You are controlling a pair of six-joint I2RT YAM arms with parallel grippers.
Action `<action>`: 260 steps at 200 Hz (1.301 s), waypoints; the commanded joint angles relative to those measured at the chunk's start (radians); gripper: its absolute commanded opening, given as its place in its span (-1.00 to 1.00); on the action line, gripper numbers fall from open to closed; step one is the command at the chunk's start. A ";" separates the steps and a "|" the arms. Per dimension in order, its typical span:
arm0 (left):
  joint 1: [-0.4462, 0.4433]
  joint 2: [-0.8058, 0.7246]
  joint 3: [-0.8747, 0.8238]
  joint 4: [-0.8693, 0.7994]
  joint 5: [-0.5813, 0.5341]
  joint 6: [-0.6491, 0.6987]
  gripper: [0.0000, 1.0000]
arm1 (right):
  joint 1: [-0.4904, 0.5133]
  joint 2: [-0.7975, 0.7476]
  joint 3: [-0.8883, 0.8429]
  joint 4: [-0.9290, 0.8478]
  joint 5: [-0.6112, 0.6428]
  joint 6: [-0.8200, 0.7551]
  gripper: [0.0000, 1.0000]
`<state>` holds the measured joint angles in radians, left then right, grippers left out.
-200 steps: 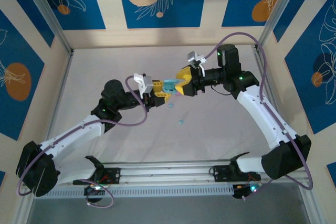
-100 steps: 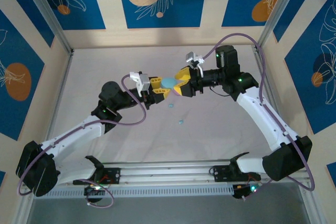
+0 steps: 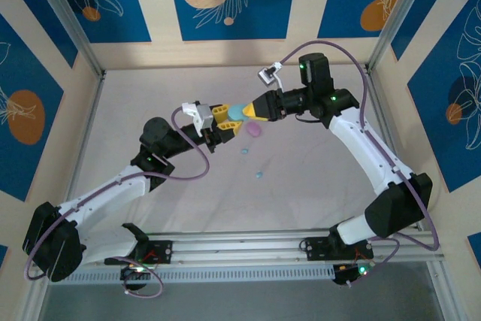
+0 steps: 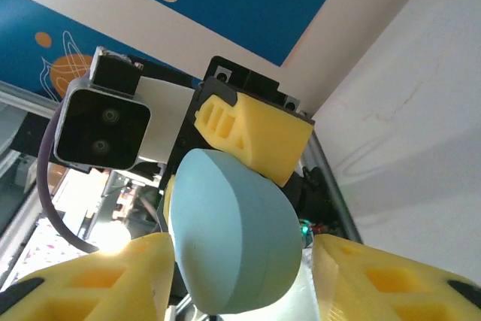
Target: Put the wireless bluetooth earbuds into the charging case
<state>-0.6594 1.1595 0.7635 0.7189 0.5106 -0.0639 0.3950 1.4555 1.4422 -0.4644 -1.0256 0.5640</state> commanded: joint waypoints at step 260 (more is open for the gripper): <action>-0.005 0.006 0.035 -0.024 -0.012 0.032 -0.03 | 0.031 0.000 -0.095 0.304 -0.027 0.511 -0.88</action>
<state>-0.6552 1.1622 0.7654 0.6735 0.4450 -0.0246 0.4248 1.4902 1.3598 -0.1867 -1.0546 1.0569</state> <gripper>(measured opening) 0.484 0.270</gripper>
